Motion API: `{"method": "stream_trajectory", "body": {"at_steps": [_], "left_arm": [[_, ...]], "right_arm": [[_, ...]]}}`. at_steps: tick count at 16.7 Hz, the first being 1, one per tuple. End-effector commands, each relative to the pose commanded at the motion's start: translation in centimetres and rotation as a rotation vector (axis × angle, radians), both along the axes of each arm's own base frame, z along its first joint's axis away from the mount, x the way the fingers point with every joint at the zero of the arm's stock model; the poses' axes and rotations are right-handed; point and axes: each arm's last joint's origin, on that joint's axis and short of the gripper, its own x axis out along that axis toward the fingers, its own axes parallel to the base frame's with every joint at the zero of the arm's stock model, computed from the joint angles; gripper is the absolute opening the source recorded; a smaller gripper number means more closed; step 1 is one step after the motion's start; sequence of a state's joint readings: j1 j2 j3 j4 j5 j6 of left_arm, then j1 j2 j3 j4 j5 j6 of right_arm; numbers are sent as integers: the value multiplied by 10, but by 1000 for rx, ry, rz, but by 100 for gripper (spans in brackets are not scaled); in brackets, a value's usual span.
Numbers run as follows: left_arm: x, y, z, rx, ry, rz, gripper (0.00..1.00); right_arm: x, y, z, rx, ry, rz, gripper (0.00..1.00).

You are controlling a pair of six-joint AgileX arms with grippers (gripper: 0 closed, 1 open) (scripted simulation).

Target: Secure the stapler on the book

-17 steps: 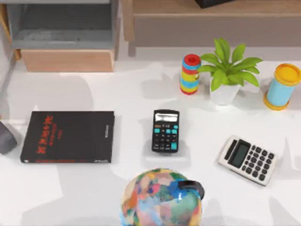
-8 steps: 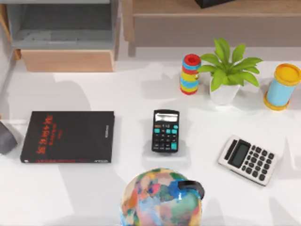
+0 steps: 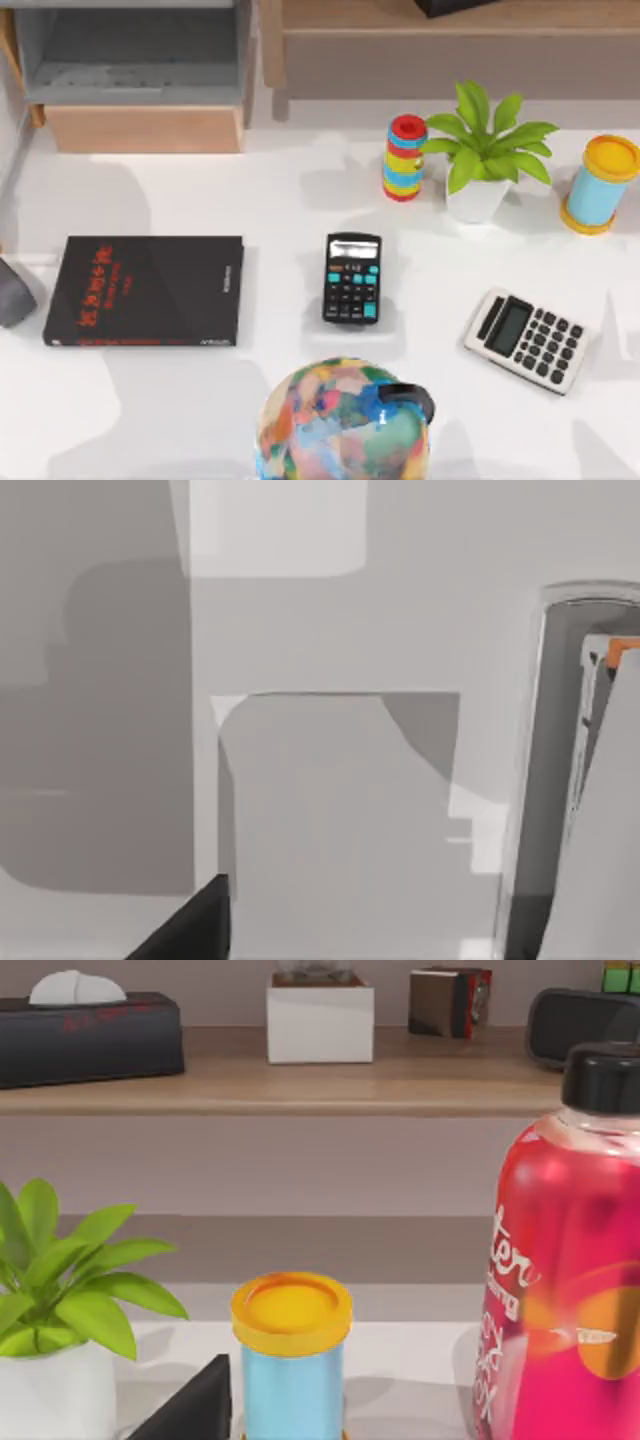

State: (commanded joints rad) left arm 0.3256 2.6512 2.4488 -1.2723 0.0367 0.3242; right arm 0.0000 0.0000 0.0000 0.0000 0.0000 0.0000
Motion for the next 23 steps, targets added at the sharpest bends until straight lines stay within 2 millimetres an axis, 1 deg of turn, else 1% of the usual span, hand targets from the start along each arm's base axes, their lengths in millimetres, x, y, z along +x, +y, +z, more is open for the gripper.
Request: {"method": "stream_trajectory", "body": {"at_steps": [2,15,16,23], "left_arm": [[0,0,0,0,0,0,100],[0,0,0,0,0,0,2],[0,0,0,0,0,0,0],[0,0,0,0,0,0,0]], "right_arm": [[0,0,0,0,0,0,100],[0,0,0,0,0,0,100],[0,0,0,0,0,0,100],[0,0,0,0,0,0,100]]}}
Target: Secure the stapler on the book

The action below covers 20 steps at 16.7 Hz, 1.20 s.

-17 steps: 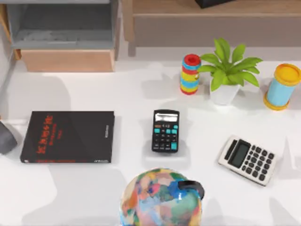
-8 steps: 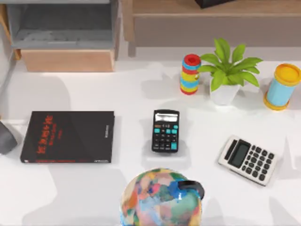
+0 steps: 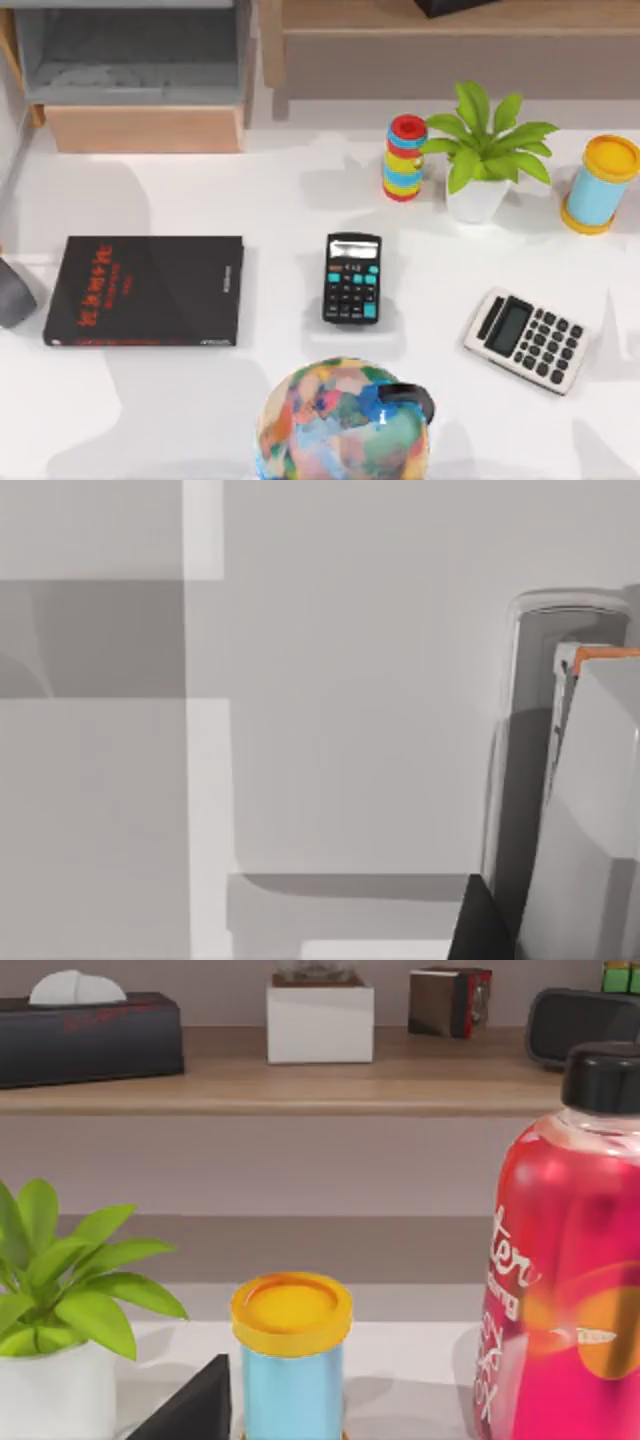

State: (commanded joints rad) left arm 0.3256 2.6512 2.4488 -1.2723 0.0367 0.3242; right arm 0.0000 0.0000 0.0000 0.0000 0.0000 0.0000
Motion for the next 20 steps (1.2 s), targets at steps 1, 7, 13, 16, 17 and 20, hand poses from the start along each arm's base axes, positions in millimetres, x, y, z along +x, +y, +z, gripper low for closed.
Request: {"method": "stream_trajectory", "body": {"at_steps": [1,7,13,16,17,20], "left_arm": [[-1,2,0,1,0,2,0],[-11,3,33,4,-37,72,0],[-30,-25,101,25,-169,173,0],[-38,-60,122,18,-222,185,0],[-40,-74,126,13,-232,182,0],[-50,-120,127,-8,-235,161,0]], "right_arm": [[0,0,0,0,0,0,100],[0,0,0,0,0,0,100],[0,0,0,0,0,0,100],[0,0,0,0,0,0,100],[0,0,0,0,0,0,100],[0,0,0,0,0,0,100]]}}
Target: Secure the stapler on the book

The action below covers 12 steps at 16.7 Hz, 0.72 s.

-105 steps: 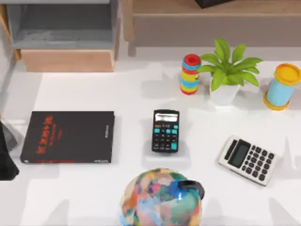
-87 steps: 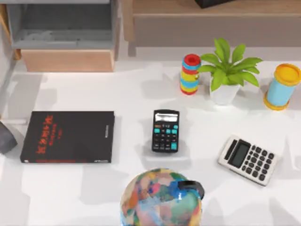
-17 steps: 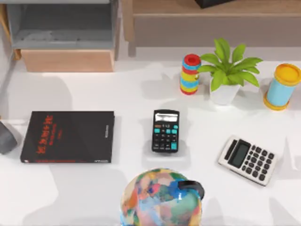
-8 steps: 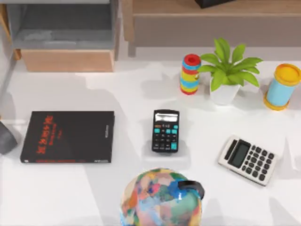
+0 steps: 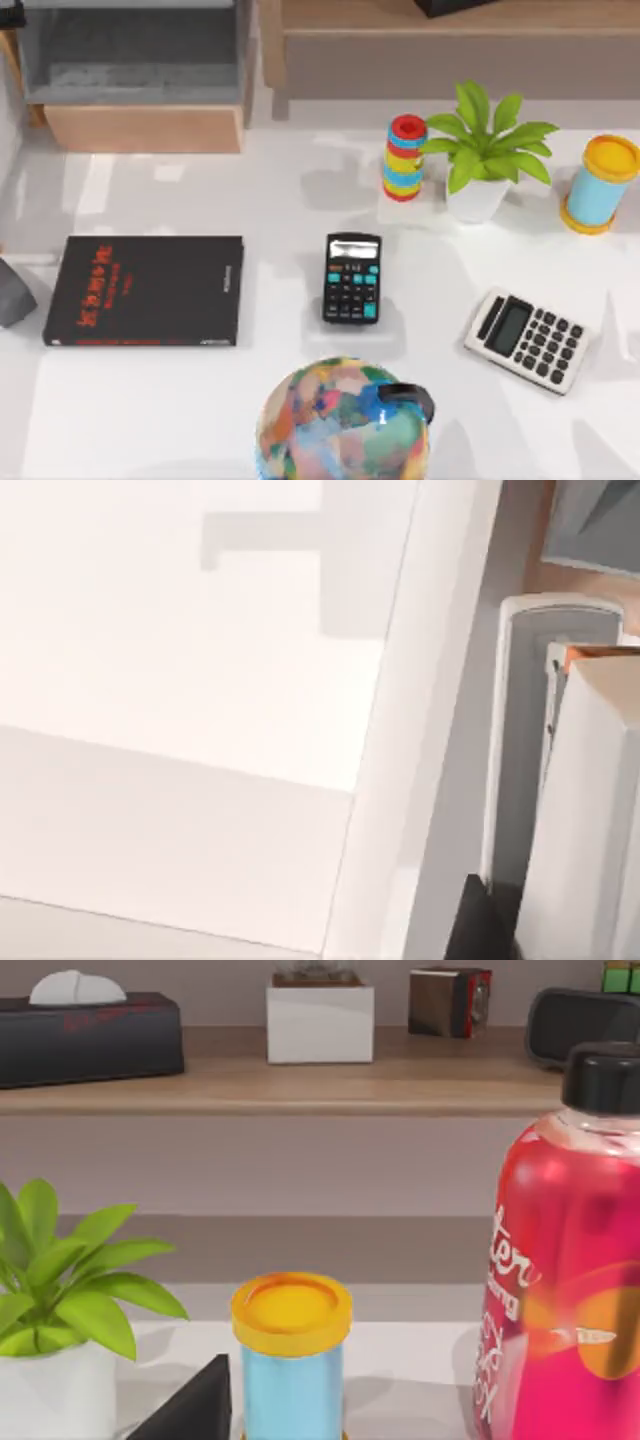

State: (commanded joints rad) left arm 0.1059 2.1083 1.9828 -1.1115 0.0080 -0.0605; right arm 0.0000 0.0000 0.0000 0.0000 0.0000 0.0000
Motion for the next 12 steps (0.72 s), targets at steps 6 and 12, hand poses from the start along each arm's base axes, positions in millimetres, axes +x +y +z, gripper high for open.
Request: {"method": "stream_trajectory", "body": {"at_steps": [6,12], "left_arm": [[-36,-88,-27,-20,81,-79,0],[-82,-144,-63,6,195,-154,0]], "right_arm": [[0,0,0,0,0,0,100],[0,0,0,0,0,0,100]]}}
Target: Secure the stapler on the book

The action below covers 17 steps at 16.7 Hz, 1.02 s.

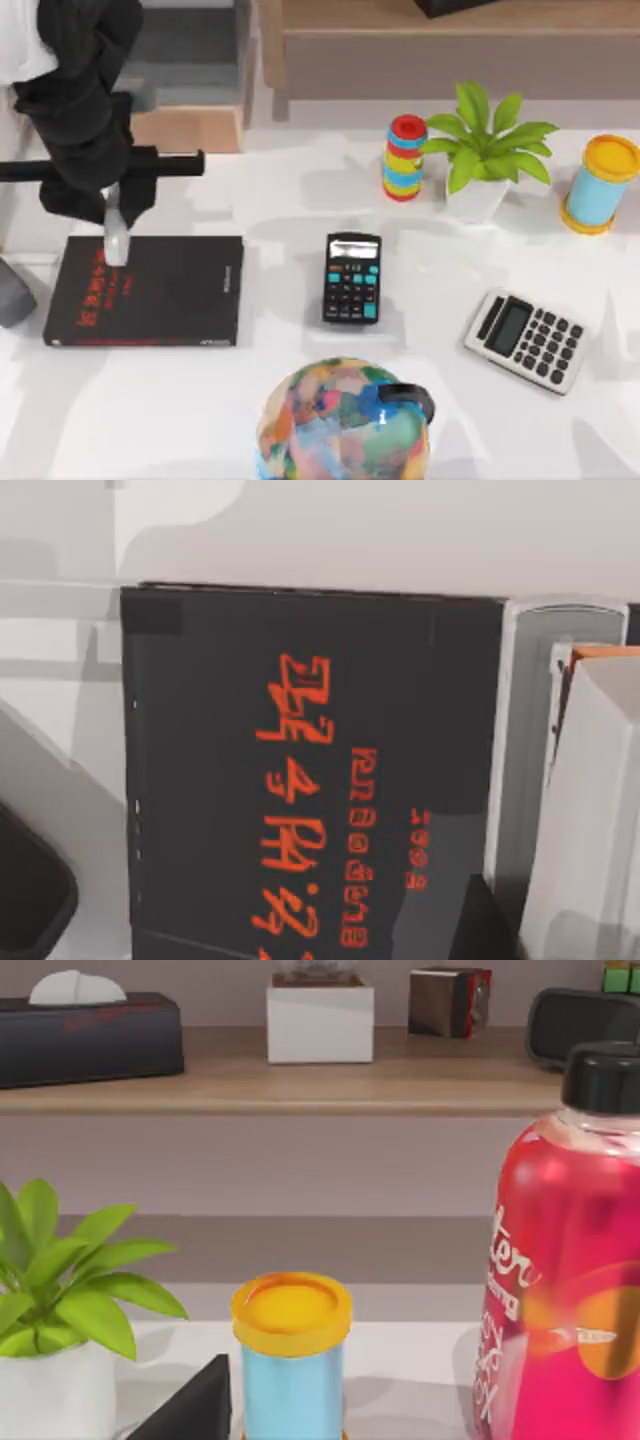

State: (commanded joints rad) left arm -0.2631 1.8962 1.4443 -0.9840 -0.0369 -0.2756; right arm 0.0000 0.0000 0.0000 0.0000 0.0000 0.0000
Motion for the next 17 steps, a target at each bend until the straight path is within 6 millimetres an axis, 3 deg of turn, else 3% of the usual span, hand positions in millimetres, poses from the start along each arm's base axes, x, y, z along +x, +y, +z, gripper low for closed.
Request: {"method": "stream_trajectory", "body": {"at_steps": [4,10,17], "left_arm": [[-17,-14,-12,18,39,-26,0],[-17,-13,-15,20,44,-24,0],[-15,-13,-43,19,40,-26,0]], "right_arm": [[0,0,0,0,0,0,100],[0,0,0,0,0,0,100],[0,0,0,0,0,0,100]]}}
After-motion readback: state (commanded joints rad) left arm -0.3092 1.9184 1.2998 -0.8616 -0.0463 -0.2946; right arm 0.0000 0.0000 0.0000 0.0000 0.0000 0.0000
